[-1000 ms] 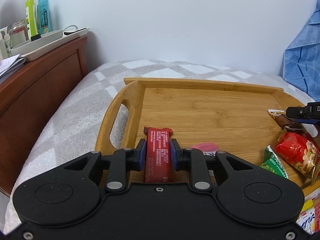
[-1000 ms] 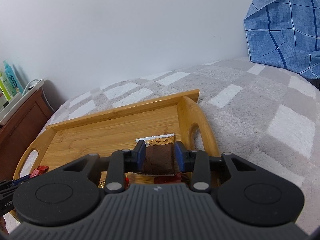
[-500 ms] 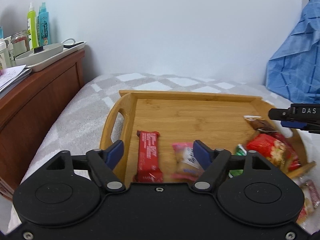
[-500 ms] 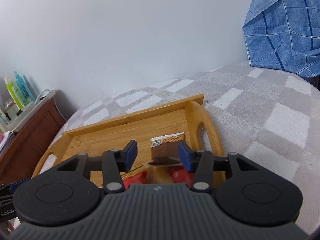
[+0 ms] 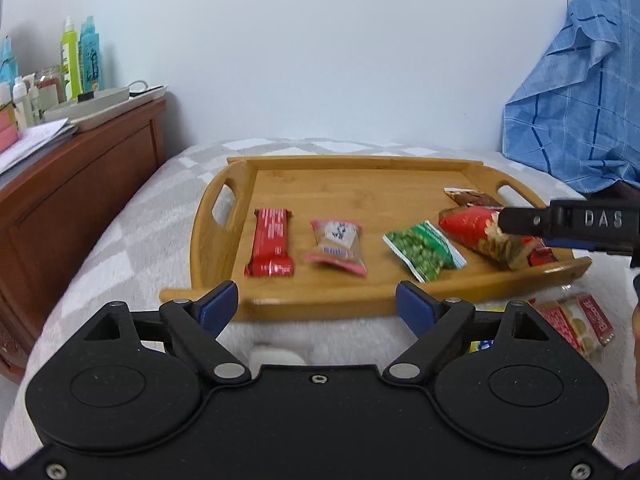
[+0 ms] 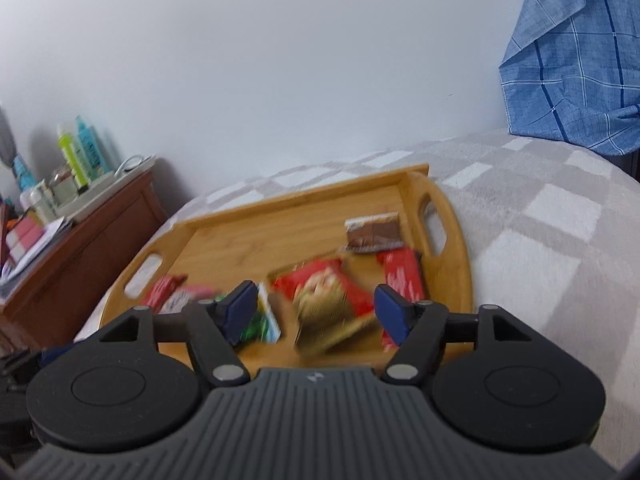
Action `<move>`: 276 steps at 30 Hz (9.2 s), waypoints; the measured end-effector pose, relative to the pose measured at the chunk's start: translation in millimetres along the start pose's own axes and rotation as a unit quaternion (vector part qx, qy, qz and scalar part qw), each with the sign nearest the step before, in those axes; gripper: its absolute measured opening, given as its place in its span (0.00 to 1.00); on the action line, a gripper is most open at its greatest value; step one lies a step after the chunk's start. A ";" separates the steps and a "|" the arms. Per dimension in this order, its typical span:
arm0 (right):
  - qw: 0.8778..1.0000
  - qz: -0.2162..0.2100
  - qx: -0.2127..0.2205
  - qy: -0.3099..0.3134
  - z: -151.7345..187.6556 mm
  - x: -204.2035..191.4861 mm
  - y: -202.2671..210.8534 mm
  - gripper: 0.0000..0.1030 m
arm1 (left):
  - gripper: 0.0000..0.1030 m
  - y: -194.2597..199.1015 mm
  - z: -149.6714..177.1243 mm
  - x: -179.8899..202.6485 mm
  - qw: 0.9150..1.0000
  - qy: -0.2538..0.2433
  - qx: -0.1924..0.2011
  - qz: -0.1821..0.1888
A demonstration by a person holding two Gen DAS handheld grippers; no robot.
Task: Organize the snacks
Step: 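Move both tools back over the remaining snacks, then grasp the white candy packet with the left tool while the right tool grasps the yellow Ameria pack, then carry both packets onto the tray and open both tools, then move both tools back toward the remaining snacks, then grasp the gold wrapper with the left tool while the right tool grasps the red Biscoff pack, then carry both packets onto the tray and open both tools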
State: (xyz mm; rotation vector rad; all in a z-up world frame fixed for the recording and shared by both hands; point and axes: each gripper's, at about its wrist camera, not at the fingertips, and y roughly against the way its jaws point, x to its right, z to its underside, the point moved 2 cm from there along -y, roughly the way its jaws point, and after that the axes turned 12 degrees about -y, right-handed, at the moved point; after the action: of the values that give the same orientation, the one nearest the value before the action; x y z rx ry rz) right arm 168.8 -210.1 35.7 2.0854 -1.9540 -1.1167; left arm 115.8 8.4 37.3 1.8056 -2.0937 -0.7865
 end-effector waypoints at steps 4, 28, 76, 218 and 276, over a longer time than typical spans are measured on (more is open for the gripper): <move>1.000 0.003 0.006 0.015 17.2 -3.4 12.3 0.83 | 0.83 7.2 7.9 1.8 1.000 0.004 -0.001 0.001; 0.997 0.012 0.004 0.071 96.5 -20.1 44.6 0.68 | 0.70 11.4 37.7 3.3 0.999 0.009 -0.042 0.000; 0.994 -0.025 0.057 0.092 58.3 -35.0 55.5 0.54 | 0.31 23.9 -10.8 2.1 1.000 0.017 -0.010 0.007; 0.993 0.098 0.065 0.020 85.3 13.2 51.0 0.97 | 0.73 34.4 71.3 -8.7 0.980 0.138 -0.071 -0.127; 0.997 -0.051 0.060 -0.013 11.5 -23.0 40.6 0.36 | 0.28 16.1 -47.9 -3.5 0.998 0.067 0.009 -0.014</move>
State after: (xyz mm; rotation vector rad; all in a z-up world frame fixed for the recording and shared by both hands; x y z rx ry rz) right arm 130.2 -192.4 58.4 2.2660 -1.9945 -1.0749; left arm 128.5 2.3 85.9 1.8459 -2.0005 -0.6371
